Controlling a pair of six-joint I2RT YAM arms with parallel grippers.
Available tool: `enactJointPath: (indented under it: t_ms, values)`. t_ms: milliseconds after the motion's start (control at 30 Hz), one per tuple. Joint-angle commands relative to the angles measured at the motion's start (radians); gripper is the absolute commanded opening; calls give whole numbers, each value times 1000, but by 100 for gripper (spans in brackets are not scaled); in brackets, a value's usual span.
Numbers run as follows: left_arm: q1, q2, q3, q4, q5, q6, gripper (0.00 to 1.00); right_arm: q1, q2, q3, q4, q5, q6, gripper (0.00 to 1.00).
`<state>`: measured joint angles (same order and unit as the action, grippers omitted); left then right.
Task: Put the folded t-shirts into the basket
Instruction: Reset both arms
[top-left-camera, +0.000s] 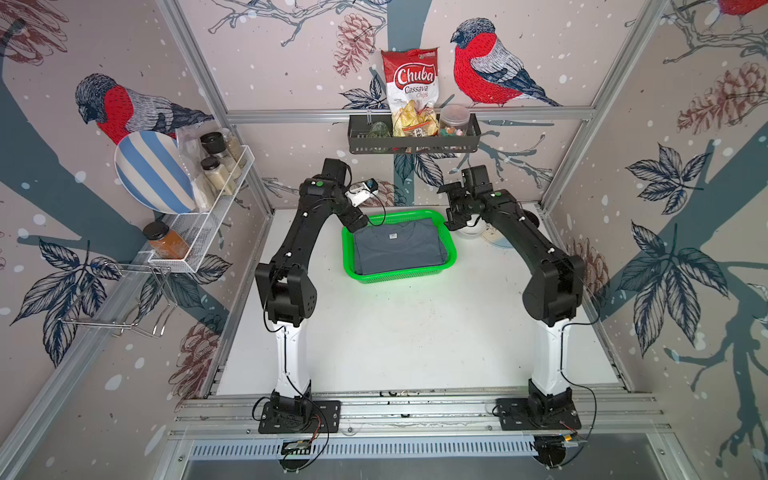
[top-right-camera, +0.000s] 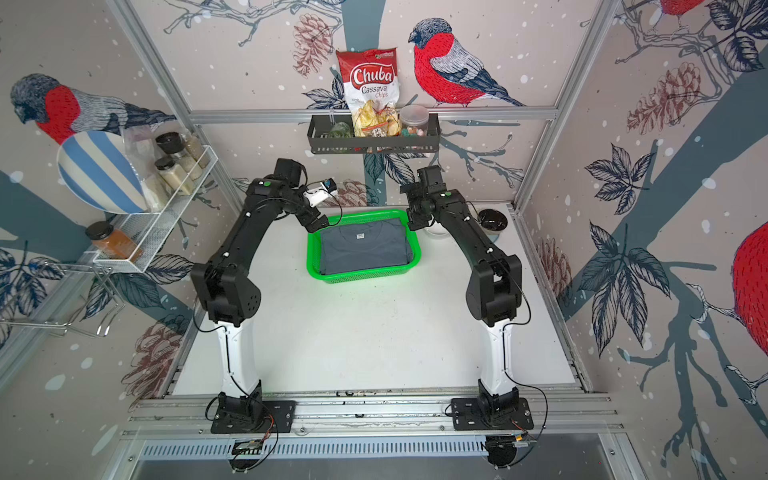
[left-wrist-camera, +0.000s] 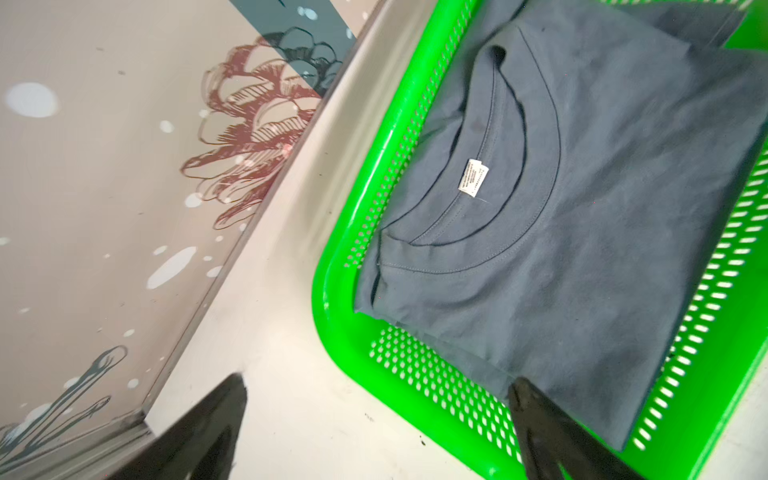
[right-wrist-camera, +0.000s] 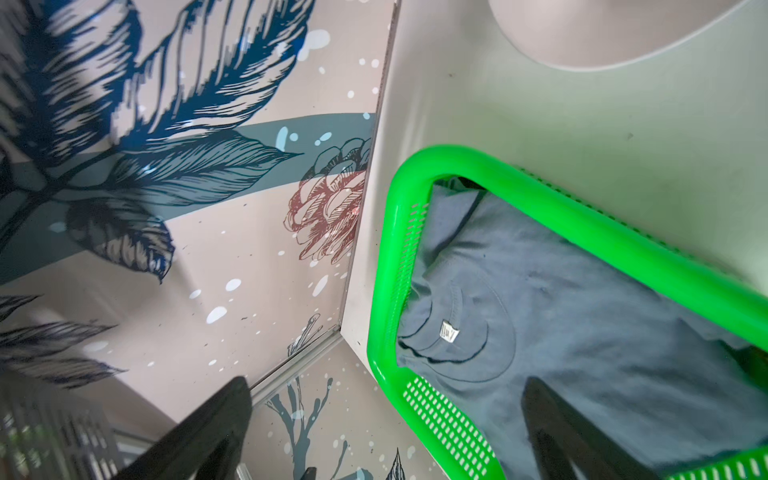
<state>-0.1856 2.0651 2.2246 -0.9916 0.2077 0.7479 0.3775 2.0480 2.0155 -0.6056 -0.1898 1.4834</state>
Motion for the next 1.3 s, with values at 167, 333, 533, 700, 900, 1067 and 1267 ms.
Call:
enactJointPath:
  t_ms: [167,333,533,700,900,1067,1267]
  values:
    - [63,-307,-224,163,79,-381,97,10,-338,-260,78,179,-296,100]
    - [87,-525,-435,265,53,-521,97,58,-545,-428,136,293,-596,100]
    - [125,-743,-721,319,9,-647,97,133,-856,-759,313,226,-1047,100]
    - [166,-883,-1004,446,-97,-720,97,138,-1179,-1089,444,329,-1187,100]
    - [189,-946,-1303,644,-120,-692,97,133,-1477,-1394,484,544,-1334,100]
    - [189,-938,-1583,1028,-94,-703,97,122,-1607,-1632,630,645,-1376,100]
    - [186,-795,-1916,1789,-75,-676,97,47,-1555,-1901,1032,659,-1483,100]
